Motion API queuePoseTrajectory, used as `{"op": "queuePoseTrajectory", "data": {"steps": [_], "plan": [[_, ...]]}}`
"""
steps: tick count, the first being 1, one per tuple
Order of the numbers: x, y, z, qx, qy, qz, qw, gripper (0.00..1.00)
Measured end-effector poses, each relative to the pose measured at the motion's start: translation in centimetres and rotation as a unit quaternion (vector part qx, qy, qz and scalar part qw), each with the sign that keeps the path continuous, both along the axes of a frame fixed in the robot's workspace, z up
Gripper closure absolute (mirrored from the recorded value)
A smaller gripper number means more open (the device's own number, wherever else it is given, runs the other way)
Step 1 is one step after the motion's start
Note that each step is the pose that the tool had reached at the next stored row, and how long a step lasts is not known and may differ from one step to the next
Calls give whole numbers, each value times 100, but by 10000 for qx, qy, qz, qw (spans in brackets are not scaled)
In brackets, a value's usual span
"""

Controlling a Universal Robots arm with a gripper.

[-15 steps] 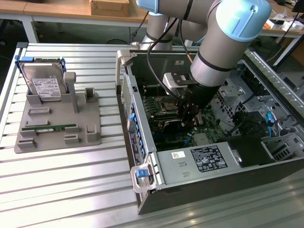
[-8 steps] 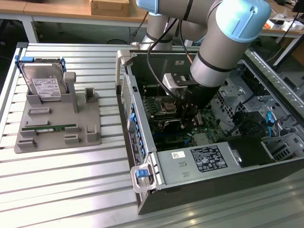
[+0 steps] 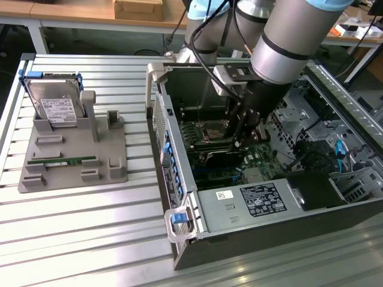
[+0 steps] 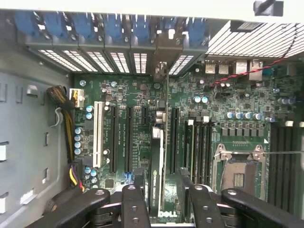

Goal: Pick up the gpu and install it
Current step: 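Insert the gpu into the slot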

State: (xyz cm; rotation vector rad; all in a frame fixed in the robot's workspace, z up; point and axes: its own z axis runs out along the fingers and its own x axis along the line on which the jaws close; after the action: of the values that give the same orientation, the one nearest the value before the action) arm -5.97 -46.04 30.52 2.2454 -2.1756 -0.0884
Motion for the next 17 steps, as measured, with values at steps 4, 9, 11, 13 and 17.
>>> {"op": "queuePoseTrajectory", "data": {"steps": [4,9,11,13,17], "plan": [[23,23,173,-4,1,2,10000,89],[25,23,248,-4,1,7,10000,89],[24,23,248,-4,1,7,10000,89],[24,23,248,-5,1,7,10000,89],[-47,23,233,-5,1,7,10000,89]]}}
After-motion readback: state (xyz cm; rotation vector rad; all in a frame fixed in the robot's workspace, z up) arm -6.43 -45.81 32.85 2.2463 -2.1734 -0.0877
